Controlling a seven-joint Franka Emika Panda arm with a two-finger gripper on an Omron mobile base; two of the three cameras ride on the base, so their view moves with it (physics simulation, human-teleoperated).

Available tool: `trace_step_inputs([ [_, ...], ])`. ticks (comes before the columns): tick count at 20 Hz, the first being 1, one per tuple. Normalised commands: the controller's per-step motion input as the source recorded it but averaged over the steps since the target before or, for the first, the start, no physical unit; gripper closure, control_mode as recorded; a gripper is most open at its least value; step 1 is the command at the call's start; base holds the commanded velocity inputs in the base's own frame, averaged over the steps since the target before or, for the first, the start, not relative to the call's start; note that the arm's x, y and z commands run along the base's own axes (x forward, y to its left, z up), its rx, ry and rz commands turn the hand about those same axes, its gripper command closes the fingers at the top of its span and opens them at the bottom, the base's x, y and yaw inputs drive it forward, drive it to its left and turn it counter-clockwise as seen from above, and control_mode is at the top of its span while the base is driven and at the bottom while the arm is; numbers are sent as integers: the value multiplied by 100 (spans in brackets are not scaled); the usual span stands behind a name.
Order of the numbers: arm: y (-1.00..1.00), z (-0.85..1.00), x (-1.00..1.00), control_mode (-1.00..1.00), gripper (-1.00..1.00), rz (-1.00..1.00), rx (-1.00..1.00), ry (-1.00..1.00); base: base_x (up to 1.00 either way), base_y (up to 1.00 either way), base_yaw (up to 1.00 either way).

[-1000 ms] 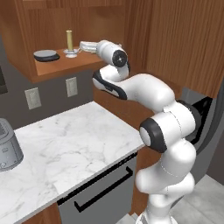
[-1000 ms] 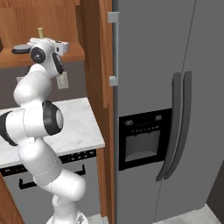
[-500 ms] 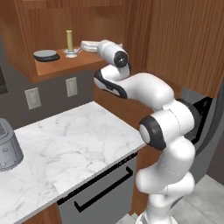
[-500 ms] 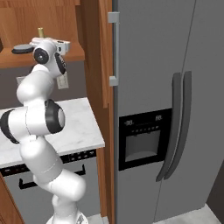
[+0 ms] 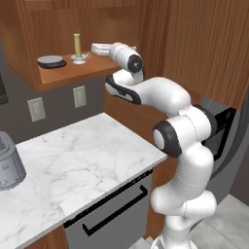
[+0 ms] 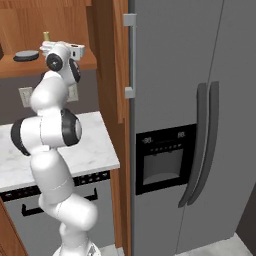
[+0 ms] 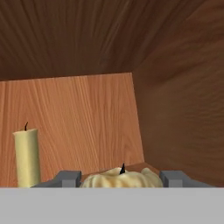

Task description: Pick the candle and candle from the dining table and place them in the open cabinet. Close the cabinet after placing the objects.

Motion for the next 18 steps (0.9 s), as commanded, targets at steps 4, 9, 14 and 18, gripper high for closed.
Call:
trace_step_inputs([
  [4, 24, -10, 14, -100, -100, 0, 0, 0, 0, 0, 0],
  [9, 4, 0, 7, -100, -100, 0, 0, 0, 0, 0, 0],
  [14, 0, 0, 9, -100, -100, -2, 0, 0, 0, 0, 0],
  [18, 0, 0, 0, -100, -100, -2, 0, 0, 0, 0, 0],
])
